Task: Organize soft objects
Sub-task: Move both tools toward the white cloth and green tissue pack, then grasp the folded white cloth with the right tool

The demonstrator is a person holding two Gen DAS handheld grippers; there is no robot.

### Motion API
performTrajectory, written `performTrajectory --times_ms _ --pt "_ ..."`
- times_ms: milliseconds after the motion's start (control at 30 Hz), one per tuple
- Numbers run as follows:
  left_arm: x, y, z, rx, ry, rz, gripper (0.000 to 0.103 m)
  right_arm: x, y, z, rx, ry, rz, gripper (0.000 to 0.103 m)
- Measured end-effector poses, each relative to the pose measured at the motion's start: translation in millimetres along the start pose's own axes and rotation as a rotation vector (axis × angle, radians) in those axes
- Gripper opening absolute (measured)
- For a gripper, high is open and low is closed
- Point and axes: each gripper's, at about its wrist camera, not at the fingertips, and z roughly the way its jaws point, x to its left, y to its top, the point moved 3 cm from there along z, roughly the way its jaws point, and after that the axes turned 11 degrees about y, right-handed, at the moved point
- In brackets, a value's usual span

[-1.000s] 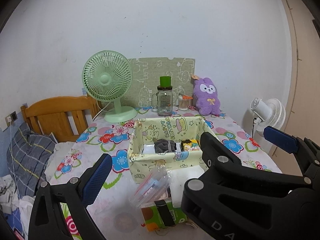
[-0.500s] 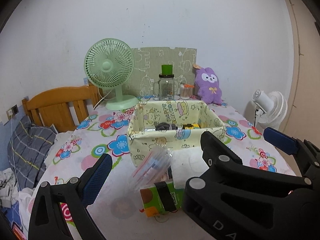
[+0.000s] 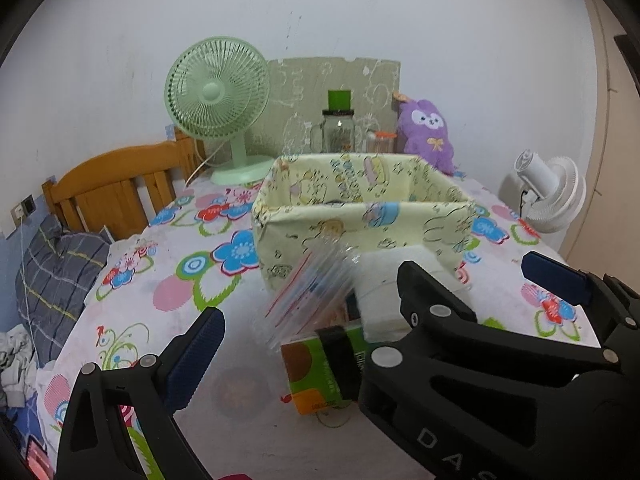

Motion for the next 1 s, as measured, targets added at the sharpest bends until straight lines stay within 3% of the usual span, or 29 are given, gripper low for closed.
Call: performTrajectory --times_ms 533,567,600,667,1000 --pt "10.6 -14.4 34.9 0.098 0.004 -0.009 0.101 7.7 -7.6 42.9 0.087 0.003 -0.019 0.095" --pt "10.5 -14.6 36.2 0.103 0.003 -0.007 0.101 7.6 -8.6 45.1 0.094 0.002 -0.020 0.090" --pt "10.0 -15.1 38.1 0.109 0.002 -0.004 0.101 6.9 -9.7 47.2 0.101 0.000 -0.018 0.077" --pt "9.1 -17.0 41.1 0.119 0.007 0.002 0.101 5.7 -13.6 52.5 0.131 0.008 -0.011 0.067" --pt "8.5 -21.3 39.1 0.116 0.013 0.007 0.101 3.2 -17.6 40.8 0.095 0.027 0.008 0.028"
